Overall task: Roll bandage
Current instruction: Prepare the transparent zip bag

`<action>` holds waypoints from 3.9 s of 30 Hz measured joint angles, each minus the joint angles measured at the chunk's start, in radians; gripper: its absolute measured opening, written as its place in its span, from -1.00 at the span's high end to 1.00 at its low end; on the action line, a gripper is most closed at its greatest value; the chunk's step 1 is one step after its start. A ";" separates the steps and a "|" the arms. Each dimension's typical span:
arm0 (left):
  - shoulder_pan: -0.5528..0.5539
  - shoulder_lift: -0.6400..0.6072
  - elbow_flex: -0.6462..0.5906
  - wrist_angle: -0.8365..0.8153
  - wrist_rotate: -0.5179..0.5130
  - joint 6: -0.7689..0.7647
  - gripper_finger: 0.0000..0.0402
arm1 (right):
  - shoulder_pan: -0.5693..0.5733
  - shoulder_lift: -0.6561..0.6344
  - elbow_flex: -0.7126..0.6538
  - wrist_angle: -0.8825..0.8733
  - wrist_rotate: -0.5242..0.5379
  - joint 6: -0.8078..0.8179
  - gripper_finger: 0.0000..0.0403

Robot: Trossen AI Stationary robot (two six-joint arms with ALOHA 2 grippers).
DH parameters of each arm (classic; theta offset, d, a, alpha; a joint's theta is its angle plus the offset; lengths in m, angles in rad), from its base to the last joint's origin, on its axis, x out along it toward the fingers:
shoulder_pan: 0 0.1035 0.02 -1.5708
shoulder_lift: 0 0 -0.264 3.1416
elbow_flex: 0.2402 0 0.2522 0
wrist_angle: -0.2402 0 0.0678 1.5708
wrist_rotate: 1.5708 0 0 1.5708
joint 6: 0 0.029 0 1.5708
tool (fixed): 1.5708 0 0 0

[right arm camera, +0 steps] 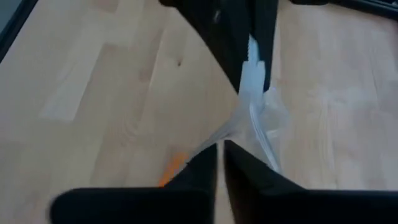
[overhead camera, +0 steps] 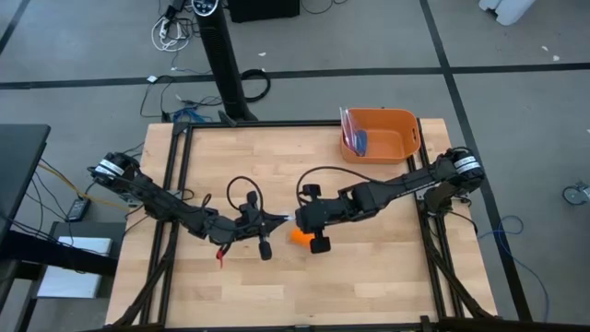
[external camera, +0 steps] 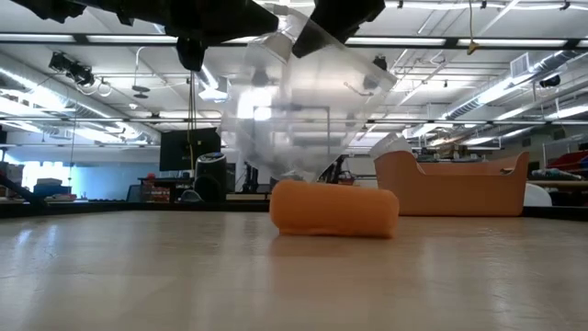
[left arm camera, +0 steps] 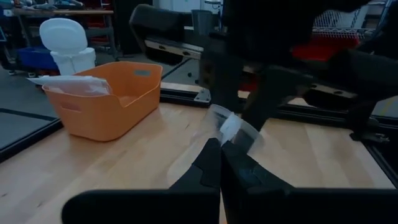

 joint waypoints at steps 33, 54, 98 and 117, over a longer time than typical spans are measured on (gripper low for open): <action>0.000 0.000 0.000 0.044 0.000 0.020 1.00 | 0.022 -0.013 -0.011 -0.019 0.118 0.007 0.70; 0.002 0.001 0.000 0.086 0.063 0.006 1.00 | 0.108 -0.013 -0.011 -0.070 0.161 -0.203 0.58; 0.000 0.316 0.101 0.477 -0.020 0.106 1.00 | 0.095 -0.103 -0.011 -0.201 0.086 0.136 0.43; 0.000 0.315 0.101 0.494 -0.007 0.106 1.00 | 0.059 -0.095 -0.011 -0.178 0.063 0.067 0.21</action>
